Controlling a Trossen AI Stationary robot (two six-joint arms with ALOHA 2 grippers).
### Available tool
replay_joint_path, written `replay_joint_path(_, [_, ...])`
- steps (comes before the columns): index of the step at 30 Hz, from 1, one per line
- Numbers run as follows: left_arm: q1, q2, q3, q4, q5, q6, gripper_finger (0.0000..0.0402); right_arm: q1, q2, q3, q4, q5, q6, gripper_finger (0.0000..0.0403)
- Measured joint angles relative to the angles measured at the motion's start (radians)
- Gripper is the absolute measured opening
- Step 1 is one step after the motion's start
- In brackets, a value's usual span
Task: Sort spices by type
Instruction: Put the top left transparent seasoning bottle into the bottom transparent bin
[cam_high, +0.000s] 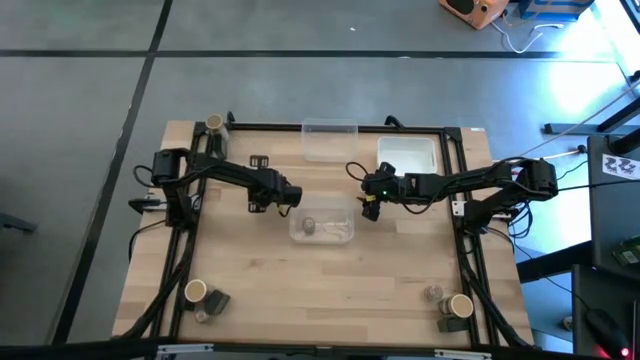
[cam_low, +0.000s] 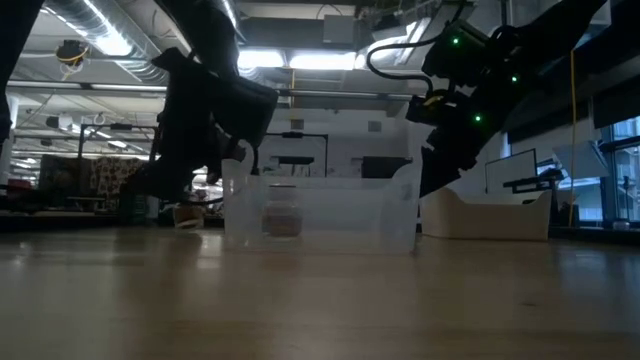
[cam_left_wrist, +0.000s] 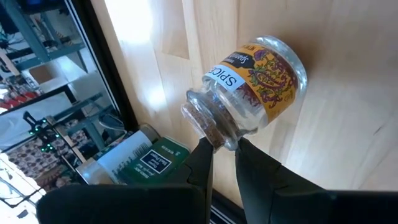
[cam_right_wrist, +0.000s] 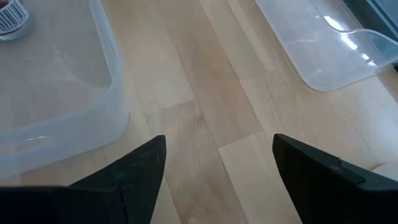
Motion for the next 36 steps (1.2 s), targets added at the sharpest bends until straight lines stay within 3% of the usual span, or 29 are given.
replay_joint_path(24, [-0.027,0.0,0.0,-0.002,0.009,0.036,0.0046,0.0,0.0,0.0,0.0,0.001,0.0,0.0293])
replay_joint_path(36, [-0.027,0.002,0.003,-0.006,0.025,0.062,0.0152,0.0,0.0,0.0,0.0,0.001,0.0,0.0293])
